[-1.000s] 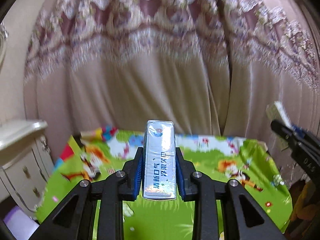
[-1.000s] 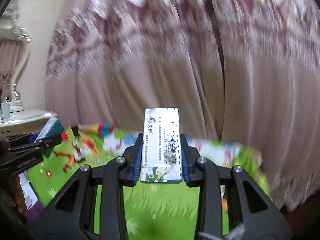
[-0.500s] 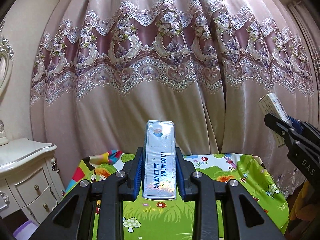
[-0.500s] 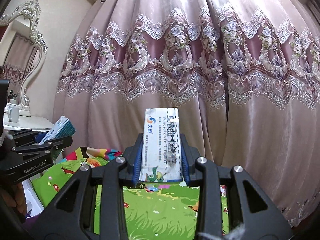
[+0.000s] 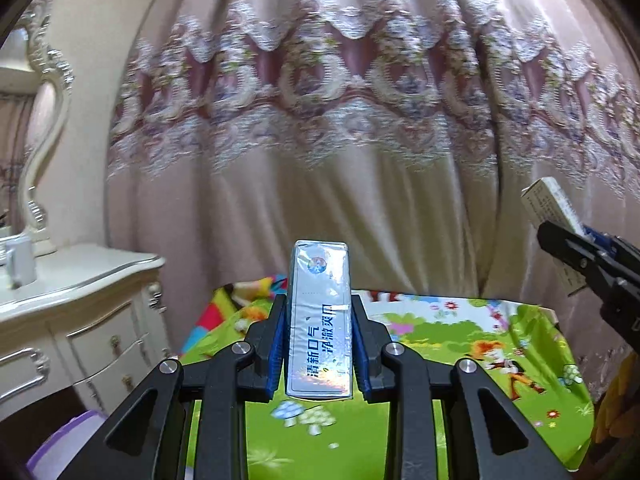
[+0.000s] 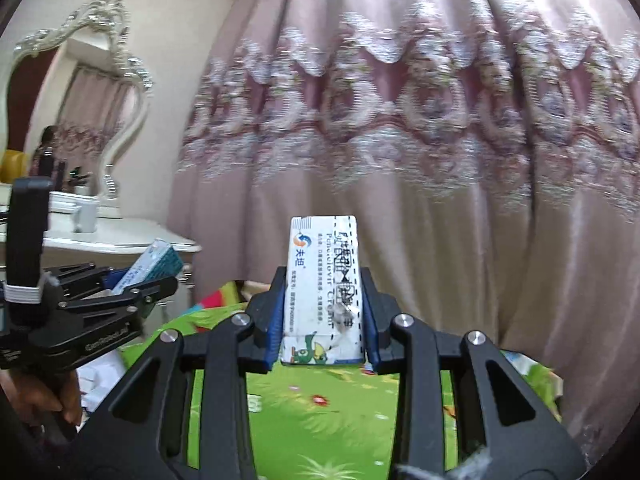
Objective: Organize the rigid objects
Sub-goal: 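Lift both held boxes and carry them over the storage box, then open both grippers to drop the boxes into the storage box, then move both grippers back over the mat toward the last boxes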
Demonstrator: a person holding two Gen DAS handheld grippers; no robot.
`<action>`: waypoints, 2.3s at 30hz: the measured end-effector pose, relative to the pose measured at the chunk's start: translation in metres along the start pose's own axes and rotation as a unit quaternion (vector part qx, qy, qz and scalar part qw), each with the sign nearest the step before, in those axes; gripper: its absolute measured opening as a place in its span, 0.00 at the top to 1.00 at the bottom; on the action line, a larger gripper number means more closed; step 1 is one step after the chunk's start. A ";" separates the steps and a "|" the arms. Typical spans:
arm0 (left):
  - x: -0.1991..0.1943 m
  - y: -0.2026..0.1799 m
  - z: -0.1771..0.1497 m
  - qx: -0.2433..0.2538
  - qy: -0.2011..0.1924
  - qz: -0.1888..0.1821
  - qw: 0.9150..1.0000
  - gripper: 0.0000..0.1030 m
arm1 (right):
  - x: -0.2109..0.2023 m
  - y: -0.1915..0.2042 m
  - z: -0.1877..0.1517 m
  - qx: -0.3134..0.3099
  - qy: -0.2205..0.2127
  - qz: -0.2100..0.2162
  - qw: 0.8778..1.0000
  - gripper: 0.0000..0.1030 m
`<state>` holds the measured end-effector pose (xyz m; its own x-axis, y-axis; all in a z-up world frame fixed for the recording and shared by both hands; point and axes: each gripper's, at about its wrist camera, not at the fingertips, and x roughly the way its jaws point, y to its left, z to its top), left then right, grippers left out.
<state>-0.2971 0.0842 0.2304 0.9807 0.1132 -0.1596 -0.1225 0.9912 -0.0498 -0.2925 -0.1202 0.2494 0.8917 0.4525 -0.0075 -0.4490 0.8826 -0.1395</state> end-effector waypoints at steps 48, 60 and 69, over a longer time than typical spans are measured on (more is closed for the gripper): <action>-0.040 0.240 -0.153 -0.247 0.236 0.271 0.900 0.09 | 0.118 0.308 -0.126 -0.168 0.304 0.440 0.828 0.43; 0.021 0.171 -0.130 -0.186 0.237 0.190 0.934 0.01 | 0.145 0.144 -0.135 -0.042 0.306 0.288 0.906 0.11; 0.209 0.017 -0.153 -0.025 0.341 -0.031 0.939 0.01 | 0.197 -0.033 -0.216 0.042 0.403 0.095 0.909 0.10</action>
<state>-0.1178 0.1140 0.0456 0.6621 -0.0324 -0.7487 -0.0922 0.9880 -0.1242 -0.0902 -0.0879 0.0384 0.5349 0.3869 -0.7511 -0.5711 0.8207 0.0160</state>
